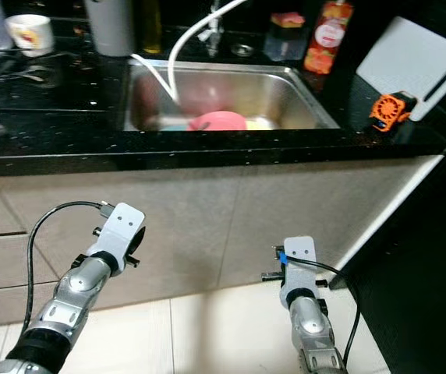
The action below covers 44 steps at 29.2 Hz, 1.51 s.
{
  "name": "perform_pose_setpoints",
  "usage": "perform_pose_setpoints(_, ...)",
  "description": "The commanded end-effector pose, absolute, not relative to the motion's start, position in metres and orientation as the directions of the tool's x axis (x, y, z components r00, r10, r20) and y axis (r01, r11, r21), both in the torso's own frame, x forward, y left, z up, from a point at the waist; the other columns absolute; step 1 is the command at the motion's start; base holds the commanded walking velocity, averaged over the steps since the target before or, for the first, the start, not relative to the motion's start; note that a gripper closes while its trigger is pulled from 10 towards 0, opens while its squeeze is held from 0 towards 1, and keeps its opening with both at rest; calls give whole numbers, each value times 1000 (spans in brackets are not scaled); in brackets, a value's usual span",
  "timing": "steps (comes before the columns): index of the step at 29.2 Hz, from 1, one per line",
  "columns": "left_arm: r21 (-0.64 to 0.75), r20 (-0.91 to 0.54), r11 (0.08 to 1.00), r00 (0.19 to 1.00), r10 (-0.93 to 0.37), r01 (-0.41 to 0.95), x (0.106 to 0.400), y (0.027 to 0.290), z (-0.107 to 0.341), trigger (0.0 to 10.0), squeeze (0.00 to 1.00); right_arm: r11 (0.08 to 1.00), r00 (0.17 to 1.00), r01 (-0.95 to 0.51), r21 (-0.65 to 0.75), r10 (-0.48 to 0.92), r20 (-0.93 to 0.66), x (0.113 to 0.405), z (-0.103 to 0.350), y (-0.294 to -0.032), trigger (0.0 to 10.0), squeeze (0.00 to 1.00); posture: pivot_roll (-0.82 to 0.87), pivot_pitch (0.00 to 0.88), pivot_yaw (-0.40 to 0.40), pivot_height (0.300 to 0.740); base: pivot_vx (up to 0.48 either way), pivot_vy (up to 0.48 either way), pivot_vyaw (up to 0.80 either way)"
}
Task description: Kitchen organization
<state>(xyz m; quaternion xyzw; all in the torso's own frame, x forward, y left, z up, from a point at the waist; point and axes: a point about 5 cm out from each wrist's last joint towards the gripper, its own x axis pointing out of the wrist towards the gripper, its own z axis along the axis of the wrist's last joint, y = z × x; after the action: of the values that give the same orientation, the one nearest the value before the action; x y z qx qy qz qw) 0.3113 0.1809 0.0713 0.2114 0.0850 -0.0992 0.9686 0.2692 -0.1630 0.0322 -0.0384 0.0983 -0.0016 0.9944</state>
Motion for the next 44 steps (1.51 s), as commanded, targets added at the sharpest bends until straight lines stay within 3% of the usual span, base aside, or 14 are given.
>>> perform_pose_setpoints(1,387,-230,889,959,-164,245,309,179,67,10000,0,997,979,3,-75,-19,-203,267,30,-165,10000,0,119,61,-123,740,0,0,0)
perform_pose_setpoints(12,380,-246,886,952,-180,265,308,178,65,10000,0,997,978,1,-76,-17,-209,266,28,-164,10000,0,123,58,-120,740,0,0,0)
perform_pose_setpoints(21,418,-256,845,935,-244,334,305,173,64,10000,0,997,966,2,-78,-22,-257,265,23,-165,10000,0,128,53,-124,740,0,0,0)
perform_pose_setpoints(25,477,-252,775,909,-331,414,301,160,65,10000,0,997,954,16,-72,-37,-298,264,19,-167,10000,0,129,49,-125,740,0,0,0)
perform_pose_setpoints(33,437,-250,780,894,-372,447,299,154,64,10000,0,996,946,35,-87,-61,-319,264,19,-171,10000,0,126,48,-122,740,0,0,0)
perform_pose_setpoints(44,425,-246,833,931,-269,353,305,164,69,10000,0,995,962,-6,-98,-21,-271,267,28,-165,10000,0,127,54,-117,740,0,0,0)
